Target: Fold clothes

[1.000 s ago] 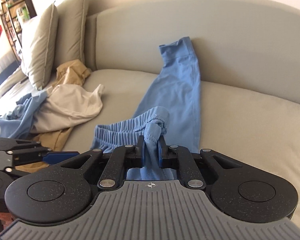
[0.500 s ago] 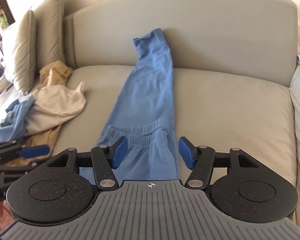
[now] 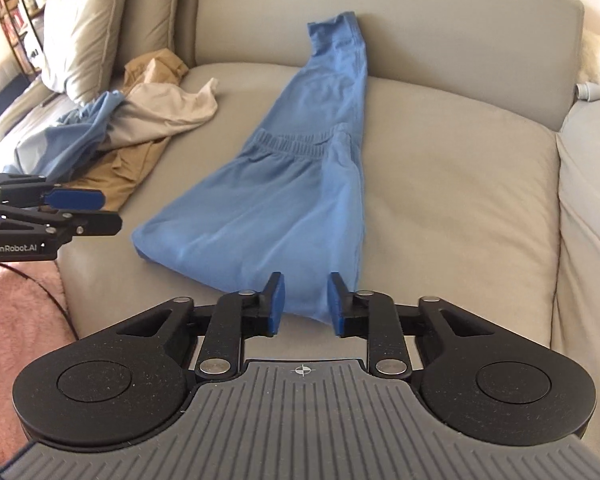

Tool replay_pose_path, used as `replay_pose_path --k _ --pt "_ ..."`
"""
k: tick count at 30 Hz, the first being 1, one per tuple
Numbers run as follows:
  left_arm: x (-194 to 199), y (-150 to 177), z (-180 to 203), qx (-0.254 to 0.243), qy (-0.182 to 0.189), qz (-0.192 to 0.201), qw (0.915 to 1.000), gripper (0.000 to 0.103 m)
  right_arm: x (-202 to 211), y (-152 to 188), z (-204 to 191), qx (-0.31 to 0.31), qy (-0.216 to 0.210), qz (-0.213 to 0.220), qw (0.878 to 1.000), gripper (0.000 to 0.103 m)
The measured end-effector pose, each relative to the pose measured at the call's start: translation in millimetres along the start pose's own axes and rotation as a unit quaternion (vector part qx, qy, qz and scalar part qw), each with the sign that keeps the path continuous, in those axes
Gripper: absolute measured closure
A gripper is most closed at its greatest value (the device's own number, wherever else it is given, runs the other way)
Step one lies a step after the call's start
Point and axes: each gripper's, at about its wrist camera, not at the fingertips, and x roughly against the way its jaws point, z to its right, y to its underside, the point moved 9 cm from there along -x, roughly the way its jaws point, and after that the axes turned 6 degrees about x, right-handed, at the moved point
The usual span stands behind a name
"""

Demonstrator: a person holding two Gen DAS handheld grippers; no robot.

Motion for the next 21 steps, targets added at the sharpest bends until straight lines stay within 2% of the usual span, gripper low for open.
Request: replay_pose_path --k 1,2,3,5,7,10,12,15,19,21 --pt "-12.0 0.2 2.8 -0.001 -0.013 -0.008 0.9999 0.070 -4.2 -2.9 -3.1 -0.004 -0.001 0.004 1.000 0.081" --pt "-22.8 6.6 1.7 0.003 -0.027 -0.036 0.9990 0.077 -13.7 -6.6 -7.5 -0.008 -0.001 0.004 1.000 0.081" --pt "-37.8 21.6 -2.6 0.009 -0.049 -0.087 0.9949 0.090 -22.1 -5.5 -8.7 -0.003 0.007 -0.004 1.000 0.081" --pt "-48.1 49.6 -8.1 0.018 -0.070 -0.147 0.9865 0.089 -38.9 6.5 -8.3 0.009 0.022 -0.038 0.999 0.080" --pt "-37.8 61.8 -6.0 0.009 -0.068 -0.149 0.9864 0.089 -50.8 27.0 -6.3 0.015 0.028 -0.080 0.996 0.082" --pt "-23.6 76.3 -11.3 0.031 -0.058 -0.163 0.9844 0.089 -41.9 47.8 -8.4 0.028 0.019 -0.073 0.997 0.087" --pt "-9.6 78.2 -17.5 0.049 -0.053 -0.152 0.9857 0.086 -26.6 54.3 -7.5 0.018 0.019 -0.080 0.996 0.087" --pt "13.9 69.2 -23.2 0.083 -0.044 -0.121 0.9882 0.084 0.2 56.6 -3.7 0.019 0.029 -0.062 0.997 0.079" --pt "22.4 49.1 -9.7 0.063 -0.040 -0.066 0.9951 0.081 26.4 50.4 9.5 0.001 0.038 -0.035 0.999 0.078" --pt "17.0 42.2 -3.2 0.054 -0.041 -0.055 0.9962 0.078 28.1 42.5 16.3 -0.016 0.042 -0.026 0.999 0.078"
